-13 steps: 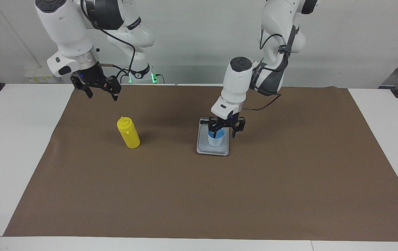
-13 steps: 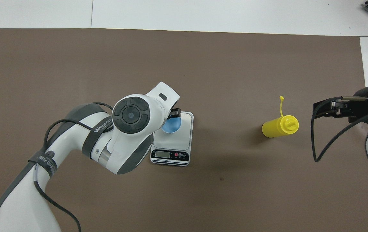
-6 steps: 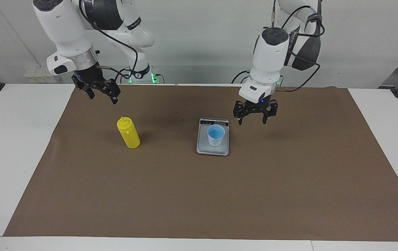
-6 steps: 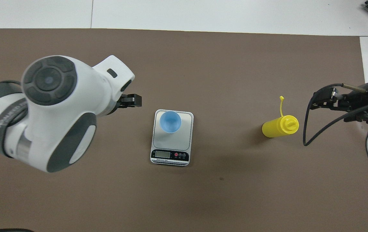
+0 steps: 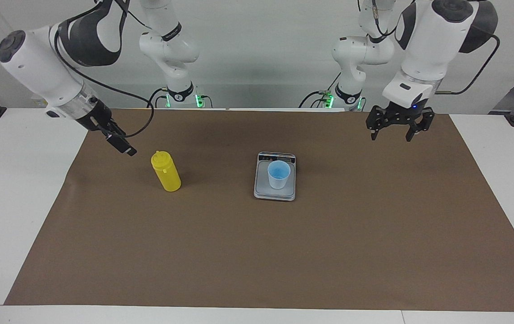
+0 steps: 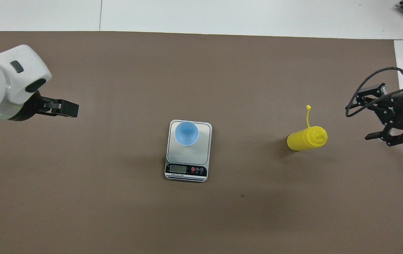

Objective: Pour seasoning into cup on scale with both arms
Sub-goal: 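Release the cup and withdraw the left gripper while the right gripper opens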

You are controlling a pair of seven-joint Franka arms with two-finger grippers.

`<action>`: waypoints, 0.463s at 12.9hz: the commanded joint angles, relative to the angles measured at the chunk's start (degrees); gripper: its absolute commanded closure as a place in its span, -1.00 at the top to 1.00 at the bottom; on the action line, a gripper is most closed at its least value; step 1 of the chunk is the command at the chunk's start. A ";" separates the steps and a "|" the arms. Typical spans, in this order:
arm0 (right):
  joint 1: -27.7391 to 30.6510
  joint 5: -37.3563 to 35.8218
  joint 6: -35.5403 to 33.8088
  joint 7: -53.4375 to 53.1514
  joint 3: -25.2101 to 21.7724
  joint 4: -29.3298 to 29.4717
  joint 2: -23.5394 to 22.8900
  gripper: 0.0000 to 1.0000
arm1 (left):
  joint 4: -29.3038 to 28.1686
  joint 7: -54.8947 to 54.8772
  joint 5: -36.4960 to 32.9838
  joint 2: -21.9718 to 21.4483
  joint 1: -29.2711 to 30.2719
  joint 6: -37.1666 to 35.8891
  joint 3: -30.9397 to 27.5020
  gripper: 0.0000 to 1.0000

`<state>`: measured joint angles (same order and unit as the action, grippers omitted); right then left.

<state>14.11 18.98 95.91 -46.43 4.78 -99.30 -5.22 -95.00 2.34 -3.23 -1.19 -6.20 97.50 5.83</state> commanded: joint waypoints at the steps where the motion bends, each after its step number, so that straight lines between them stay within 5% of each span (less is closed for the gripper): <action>1: 2.06 5.36 1.12 -6.20 0.58 0.42 -4.61 1.00 | 2.36 -5.14 0.68 0.75 4.25 -2.41 0.68 1.00; 6: 4.00 11.78 1.30 -6.12 0.58 -1.15 -12.35 1.00 | 2.27 -7.70 1.12 0.49 6.38 -5.82 0.77 1.00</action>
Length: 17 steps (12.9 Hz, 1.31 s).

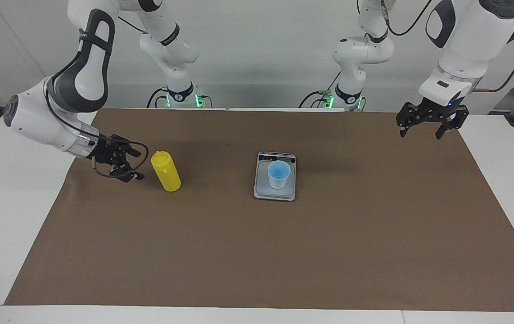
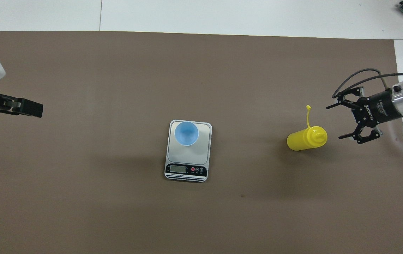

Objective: Pour seasoning into cup on scale with both arms
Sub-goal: 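Lower the open right gripper around the yellow bottle and grasp it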

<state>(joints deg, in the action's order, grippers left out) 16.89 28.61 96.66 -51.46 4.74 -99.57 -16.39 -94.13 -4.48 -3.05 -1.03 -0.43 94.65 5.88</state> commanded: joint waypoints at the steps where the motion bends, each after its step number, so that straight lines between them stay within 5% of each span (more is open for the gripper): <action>1: 2.52 3.37 0.80 -0.93 0.63 -1.85 -2.41 1.00 | 1.41 -0.79 1.99 0.24 0.69 -3.41 0.71 1.00; 5: 3.76 8.46 1.16 2.14 0.71 -8.17 -3.74 1.00 | 1.76 -0.70 2.96 0.50 1.48 -4.11 0.54 1.00; 7: 3.50 11.63 2.29 2.50 0.71 -11.60 -2.78 1.00 | 7.87 -0.61 4.81 2.51 2.71 -9.55 0.27 1.00; 10: 1.49 14.27 2.74 2.76 0.80 -13.11 -2.25 1.00 | 8.70 -0.88 5.16 2.79 2.98 -9.22 0.27 1.00; 11: 0.08 14.19 3.09 3.37 0.71 -13.02 -2.24 0.63 | 8.62 -0.96 5.25 2.71 3.07 -8.87 0.27 1.00; 12: -1.76 14.19 5.01 3.38 0.71 -12.94 -2.24 -0.57 | 8.62 -1.05 5.25 2.70 2.98 -8.61 0.36 1.00; 14: -3.26 14.19 6.87 -1.16 0.80 -12.85 -2.16 -0.95 | 8.53 -1.05 5.25 2.70 2.98 -8.52 0.27 1.00; 17: -8.69 12.88 12.20 -9.85 0.63 -12.23 1.00 -1.00 | 8.35 -1.05 5.25 2.70 2.98 -8.43 0.27 1.00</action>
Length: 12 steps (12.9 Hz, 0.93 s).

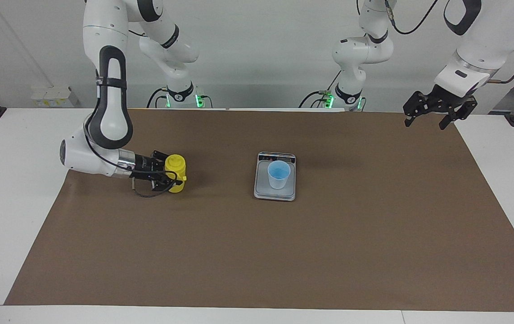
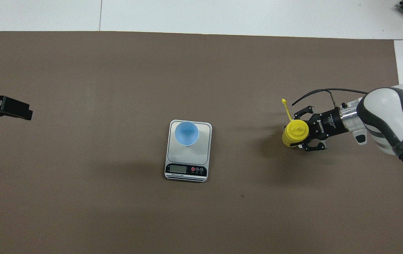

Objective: Pour seasoning into cup on scale with both arms
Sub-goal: 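Lift the yellow bottle with the right gripper toward the scale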

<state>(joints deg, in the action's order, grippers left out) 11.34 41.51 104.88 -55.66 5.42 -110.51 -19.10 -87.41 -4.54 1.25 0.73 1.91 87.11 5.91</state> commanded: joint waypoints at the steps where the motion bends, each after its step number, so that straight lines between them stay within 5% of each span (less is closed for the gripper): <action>1: -5.34 -3.07 6.10 -10.04 -0.06 -1.20 4.50 -1.00 | 1.54 -1.09 0.86 0.94 0.64 -0.62 0.33 1.00; 7: -21.68 -28.37 12.27 -39.56 0.03 8.80 2.85 -1.00 | 1.36 -0.48 0.86 0.77 0.29 0.61 0.33 1.00; 12: -32.06 -51.55 11.83 -50.84 0.03 16.63 -1.45 -1.00 | 1.01 -0.56 0.86 0.77 0.20 0.70 0.33 1.00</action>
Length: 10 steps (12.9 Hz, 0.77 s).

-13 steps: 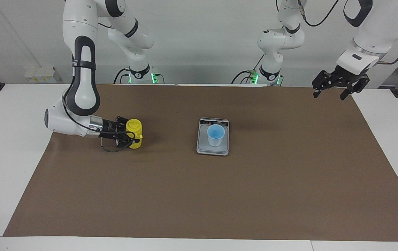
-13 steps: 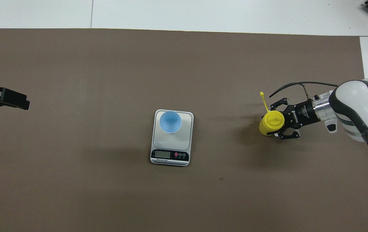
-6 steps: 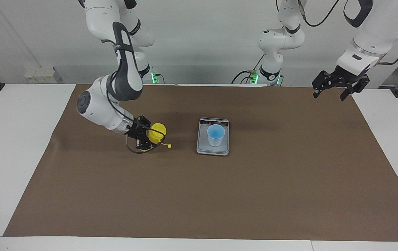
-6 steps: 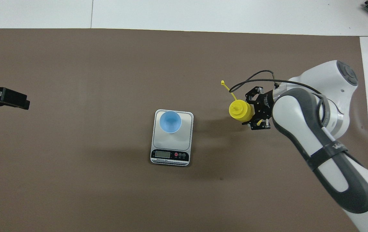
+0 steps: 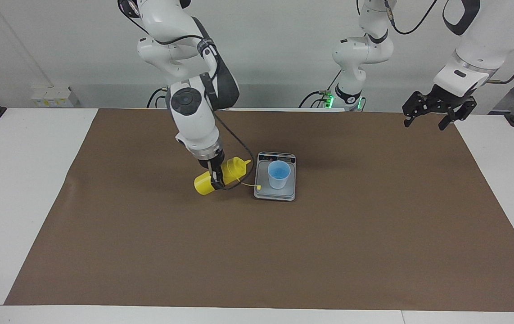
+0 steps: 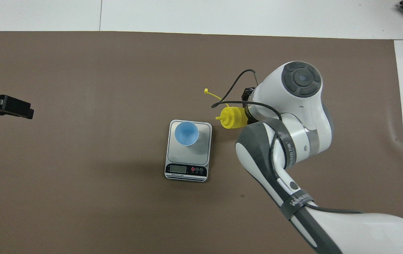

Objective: Pour seasoning into cup on scale with both arms
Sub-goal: 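Lift the yellow bottle with the right gripper toward the scale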

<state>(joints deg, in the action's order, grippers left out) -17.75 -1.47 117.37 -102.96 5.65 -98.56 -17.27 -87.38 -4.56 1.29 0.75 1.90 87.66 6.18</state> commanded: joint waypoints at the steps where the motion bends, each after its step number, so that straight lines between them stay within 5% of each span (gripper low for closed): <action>1: -4.91 -15.16 0.48 -3.91 -0.20 4.87 -4.08 -1.00 | 0.89 -0.71 0.82 0.66 0.21 0.14 0.06 1.00; 10: -12.13 -49.57 3.29 -15.59 -0.03 5.04 -6.11 -1.00 | 0.72 -0.45 0.82 0.57 -0.05 0.41 0.06 1.00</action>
<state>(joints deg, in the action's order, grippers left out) -28.84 -46.68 119.95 -115.85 5.67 -94.81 -23.15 -87.38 -4.56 1.31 0.78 1.88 87.74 6.29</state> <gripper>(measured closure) 0.467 0.000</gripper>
